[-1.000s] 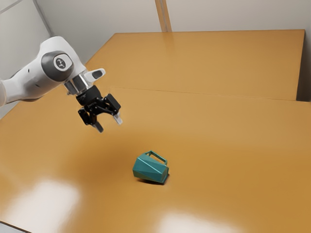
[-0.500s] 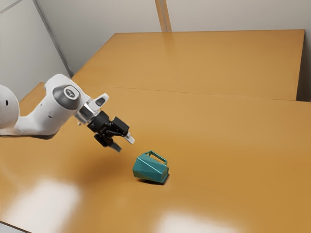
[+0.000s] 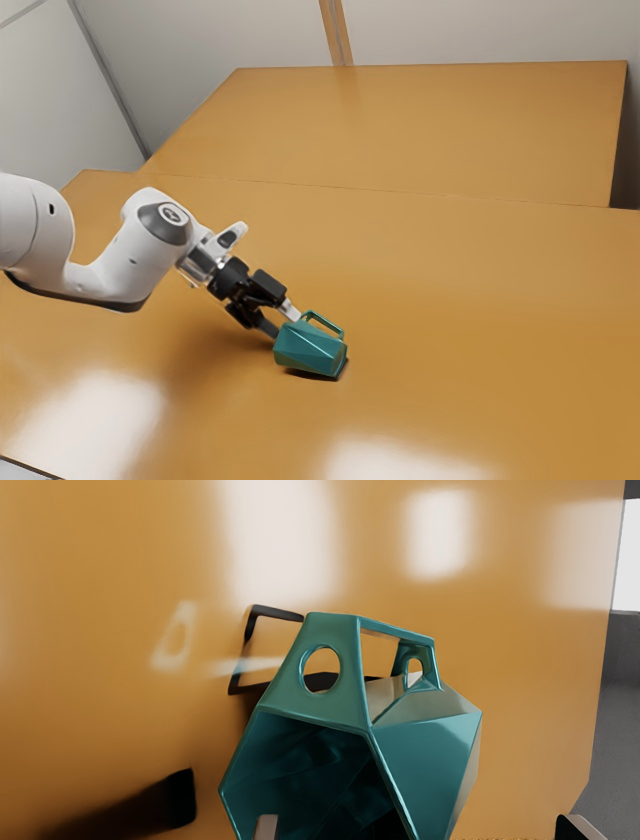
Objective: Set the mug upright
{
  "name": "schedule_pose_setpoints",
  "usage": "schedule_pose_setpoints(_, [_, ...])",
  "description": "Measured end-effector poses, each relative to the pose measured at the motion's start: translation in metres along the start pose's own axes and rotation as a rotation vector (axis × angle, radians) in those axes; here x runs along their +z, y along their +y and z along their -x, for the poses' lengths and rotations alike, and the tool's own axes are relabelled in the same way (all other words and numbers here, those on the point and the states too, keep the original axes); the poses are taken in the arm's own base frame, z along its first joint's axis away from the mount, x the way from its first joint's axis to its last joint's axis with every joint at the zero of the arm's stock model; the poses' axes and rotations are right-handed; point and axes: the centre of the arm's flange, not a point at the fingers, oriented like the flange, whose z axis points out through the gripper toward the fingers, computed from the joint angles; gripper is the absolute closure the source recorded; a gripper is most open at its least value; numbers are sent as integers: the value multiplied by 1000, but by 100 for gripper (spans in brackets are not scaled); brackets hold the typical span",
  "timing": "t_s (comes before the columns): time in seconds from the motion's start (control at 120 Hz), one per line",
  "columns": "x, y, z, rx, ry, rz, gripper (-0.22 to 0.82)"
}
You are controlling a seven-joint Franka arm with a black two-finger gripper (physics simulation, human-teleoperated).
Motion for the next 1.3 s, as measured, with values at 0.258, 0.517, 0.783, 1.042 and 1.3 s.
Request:
schedule_pose_setpoints(0.258, [12,0,3,44,-14,44,26])
schedule_pose_setpoints(0.517, [14,11,2,108,-20,60,63])
schedule_pose_setpoints(0.783, [11,23,2,172,-24,59,75])
schedule_pose_setpoints(1.042, [-15,61,-3,326,12,-79,77])
schedule_pose_setpoints(1.3, [-47,79,-19,495,-109,-543,77])
